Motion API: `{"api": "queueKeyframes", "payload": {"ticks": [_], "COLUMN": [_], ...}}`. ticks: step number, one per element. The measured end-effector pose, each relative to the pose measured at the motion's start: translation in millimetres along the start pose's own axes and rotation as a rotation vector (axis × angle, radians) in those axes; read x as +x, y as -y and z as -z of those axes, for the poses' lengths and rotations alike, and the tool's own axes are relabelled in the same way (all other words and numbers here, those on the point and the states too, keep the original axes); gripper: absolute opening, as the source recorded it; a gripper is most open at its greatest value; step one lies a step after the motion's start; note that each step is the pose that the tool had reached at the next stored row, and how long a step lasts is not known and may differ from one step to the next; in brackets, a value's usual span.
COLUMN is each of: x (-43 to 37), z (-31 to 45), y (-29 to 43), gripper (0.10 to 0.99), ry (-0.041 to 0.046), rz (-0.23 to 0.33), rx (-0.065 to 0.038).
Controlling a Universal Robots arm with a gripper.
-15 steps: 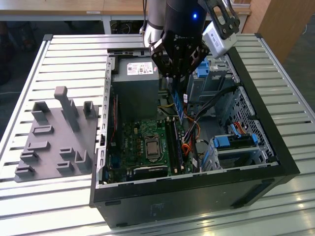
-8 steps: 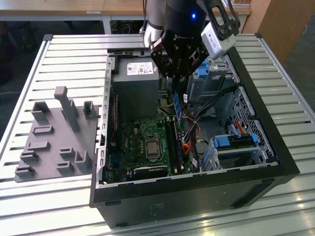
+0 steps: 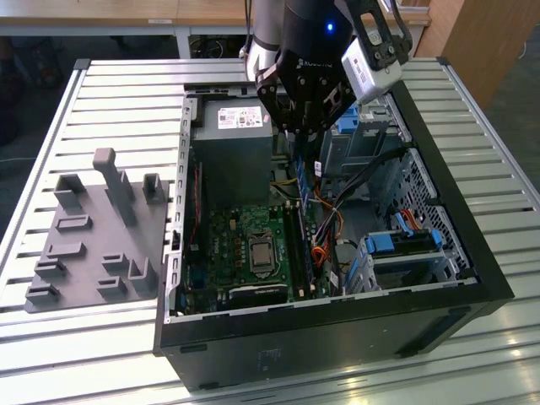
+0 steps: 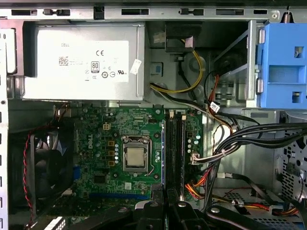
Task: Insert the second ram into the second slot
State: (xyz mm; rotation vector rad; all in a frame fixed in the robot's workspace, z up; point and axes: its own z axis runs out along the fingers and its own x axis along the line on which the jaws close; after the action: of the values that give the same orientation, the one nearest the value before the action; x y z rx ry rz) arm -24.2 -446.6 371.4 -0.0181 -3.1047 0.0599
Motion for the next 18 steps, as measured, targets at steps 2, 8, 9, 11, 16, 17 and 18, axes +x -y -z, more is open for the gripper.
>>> {"api": "queueKeyframes", "payload": {"ticks": [2, 8, 9, 11, 16, 17, 18], "x": [0.0, -0.1, -0.2, -0.2, -0.2, -0.2, -0.3], "z": [0.0, 0.0, 0.0, 0.0, 0.0, 0.0, 0.0], "y": [0.0, 0.0, 0.0, 0.0, 0.0, 0.0, 0.0], "gripper": [0.141, 0.141, 0.141, 0.141, 0.141, 0.141, 0.141], "ry": [-0.0006, -0.0022, -0.0024, -0.0029, -0.0044, -0.0046, -0.0049], "rz": [-0.014, -0.057, -0.064, -0.078, -0.114, -0.121, -0.128], "rx": [0.001, 0.003, 0.004, 0.004, 0.006, 0.007, 0.007]}}
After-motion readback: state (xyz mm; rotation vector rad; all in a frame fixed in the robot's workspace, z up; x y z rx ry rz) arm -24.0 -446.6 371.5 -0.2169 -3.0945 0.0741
